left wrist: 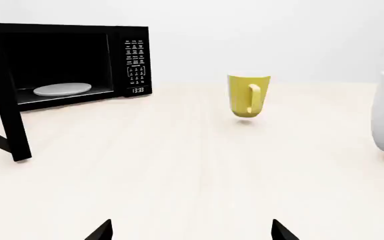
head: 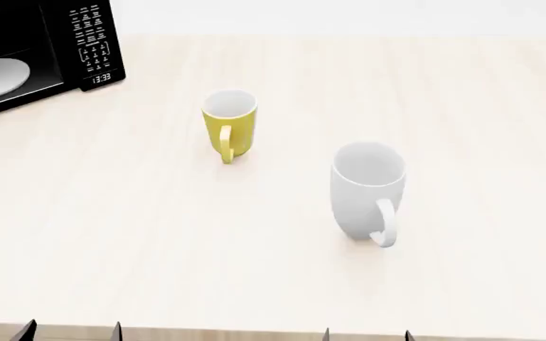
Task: Put the yellow and white mug to the front of the white mug.
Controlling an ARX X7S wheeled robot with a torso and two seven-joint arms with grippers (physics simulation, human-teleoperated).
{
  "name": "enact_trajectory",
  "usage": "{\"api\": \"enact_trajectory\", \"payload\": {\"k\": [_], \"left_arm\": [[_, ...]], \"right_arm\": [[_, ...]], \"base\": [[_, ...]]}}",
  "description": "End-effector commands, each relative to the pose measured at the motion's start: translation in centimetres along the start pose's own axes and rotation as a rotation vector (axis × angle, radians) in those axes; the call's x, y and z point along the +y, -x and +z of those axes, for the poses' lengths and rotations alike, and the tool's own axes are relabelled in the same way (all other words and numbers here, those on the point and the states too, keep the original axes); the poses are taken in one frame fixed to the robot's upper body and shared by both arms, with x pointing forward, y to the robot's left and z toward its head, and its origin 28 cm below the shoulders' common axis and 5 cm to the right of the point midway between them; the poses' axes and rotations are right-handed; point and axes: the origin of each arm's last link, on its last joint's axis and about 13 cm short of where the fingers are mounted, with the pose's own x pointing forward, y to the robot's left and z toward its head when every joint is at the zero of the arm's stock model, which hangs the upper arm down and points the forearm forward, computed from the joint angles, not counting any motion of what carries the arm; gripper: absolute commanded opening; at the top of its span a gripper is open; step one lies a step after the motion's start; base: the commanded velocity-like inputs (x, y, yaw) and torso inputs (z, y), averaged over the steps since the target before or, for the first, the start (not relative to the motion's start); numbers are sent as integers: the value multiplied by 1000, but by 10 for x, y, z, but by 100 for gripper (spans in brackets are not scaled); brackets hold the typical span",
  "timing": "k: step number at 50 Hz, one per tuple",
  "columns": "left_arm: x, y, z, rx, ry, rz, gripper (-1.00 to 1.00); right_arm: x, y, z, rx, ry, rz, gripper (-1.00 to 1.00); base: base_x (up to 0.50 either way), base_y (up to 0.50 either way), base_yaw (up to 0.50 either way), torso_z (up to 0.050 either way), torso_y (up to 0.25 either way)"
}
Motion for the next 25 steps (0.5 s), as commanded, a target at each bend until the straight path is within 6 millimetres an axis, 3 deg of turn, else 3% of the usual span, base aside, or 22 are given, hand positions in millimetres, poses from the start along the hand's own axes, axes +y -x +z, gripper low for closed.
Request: {"api": "enact_trajectory", "payload": {"k": [1, 17, 25], "left_arm": [[-2, 2, 2, -11, -15, -41, 100], [-4, 2, 0, -13, -38, -85, 100], [3, 0, 6, -39, -55, -52, 100]], "right_arm": [[1, -2, -7, 44, -13, 37, 100], [-2, -1, 0, -21, 59, 23, 100], [-25, -6, 10, -73, 93, -94, 100]], "base": [[0, 0, 0, 0, 0], [0, 0, 0, 0, 0], [0, 0, 0, 0, 0]]}}
